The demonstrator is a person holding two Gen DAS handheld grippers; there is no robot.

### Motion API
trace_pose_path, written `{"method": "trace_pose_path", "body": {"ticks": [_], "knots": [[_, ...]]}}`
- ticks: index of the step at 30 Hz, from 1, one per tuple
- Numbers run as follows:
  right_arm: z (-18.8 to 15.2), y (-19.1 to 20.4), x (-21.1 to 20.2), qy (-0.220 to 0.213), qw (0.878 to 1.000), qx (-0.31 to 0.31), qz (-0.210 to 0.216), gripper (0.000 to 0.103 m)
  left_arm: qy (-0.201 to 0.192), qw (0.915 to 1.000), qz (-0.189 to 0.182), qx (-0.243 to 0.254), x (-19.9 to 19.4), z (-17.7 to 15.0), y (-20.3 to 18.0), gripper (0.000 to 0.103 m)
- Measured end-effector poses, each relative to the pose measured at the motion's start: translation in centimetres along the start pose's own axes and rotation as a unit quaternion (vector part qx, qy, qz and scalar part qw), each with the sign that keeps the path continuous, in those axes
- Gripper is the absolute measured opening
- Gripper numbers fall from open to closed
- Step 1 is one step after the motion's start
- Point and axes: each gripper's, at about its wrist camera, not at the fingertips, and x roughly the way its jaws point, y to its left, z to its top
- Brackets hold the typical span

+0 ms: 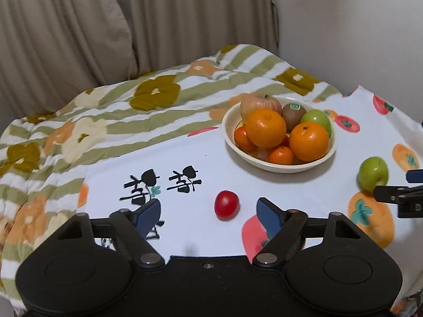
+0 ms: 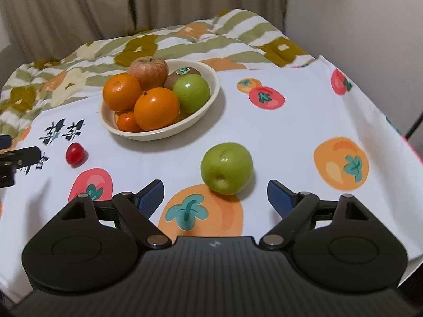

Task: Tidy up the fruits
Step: 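Withdraw both tools toward the red tomato and green apple, then grasp the red tomato with the left tool while the right tool grasps the green apple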

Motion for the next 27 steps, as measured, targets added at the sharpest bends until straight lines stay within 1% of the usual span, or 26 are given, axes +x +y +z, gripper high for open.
{"method": "trace_pose_path", "body": {"ticks": [3, 4, 5, 6, 7, 13, 23, 25, 26, 27], "knots": [[-0.6, 0.5, 0.5, 0.0, 1.0, 0.012, -0.017, 0.098, 0.005, 0.9996, -0.022, 0.018, 2.0, 0.0, 0.3, 0.076], [-0.8, 0.6, 0.7, 0.002, 1.0, 0.014, -0.021, 0.098, 0.009, 0.9993, -0.027, 0.026, 2.6, 0.0, 0.3, 0.074], [-0.9, 0.7, 0.9, 0.002, 1.0, 0.017, -0.025, 0.098, 0.012, 0.9989, -0.031, 0.032, 3.1, 0.0, 0.2, 0.069], [-1.1, 0.8, 1.0, 0.002, 0.999, 0.02, -0.028, 0.098, 0.015, 0.9986, -0.036, 0.036, 3.6, -0.1, 0.2, 0.067], [-1.2, 0.8, 1.2, 0.001, 0.999, 0.022, -0.032, 0.098, 0.017, 0.9982, -0.042, 0.039, 4.1, -0.2, 0.2, 0.066], [-1.1, 0.9, 2.0, -0.004, 0.998, 0.035, -0.046, 0.098, 0.026, 0.9968, -0.065, 0.04, 5.9, -0.4, 0.3, 0.06], [-0.4, 1.2, 3.3, -0.007, 0.998, 0.027, -0.06, 0.093, 0.047, 0.9951, -0.079, 0.037, 8.0, -0.6, 0.2, 0.047], [-0.2, 1.2, 3.5, -0.008, 0.998, 0.029, -0.06, 0.092, 0.048, 0.9948, -0.082, 0.035, 8.1, -0.7, 0.3, 0.043], [-0.2, 1.2, 3.6, -0.008, 0.998, 0.028, -0.061, 0.092, 0.048, 0.9947, -0.085, 0.033, 8.1, -0.7, 0.3, 0.04], [-0.1, 1.2, 3.6, -0.008, 0.998, 0.028, -0.062, 0.091, 0.048, 0.9946, -0.087, 0.032, 8.1, -0.7, 0.4, 0.034]]}}
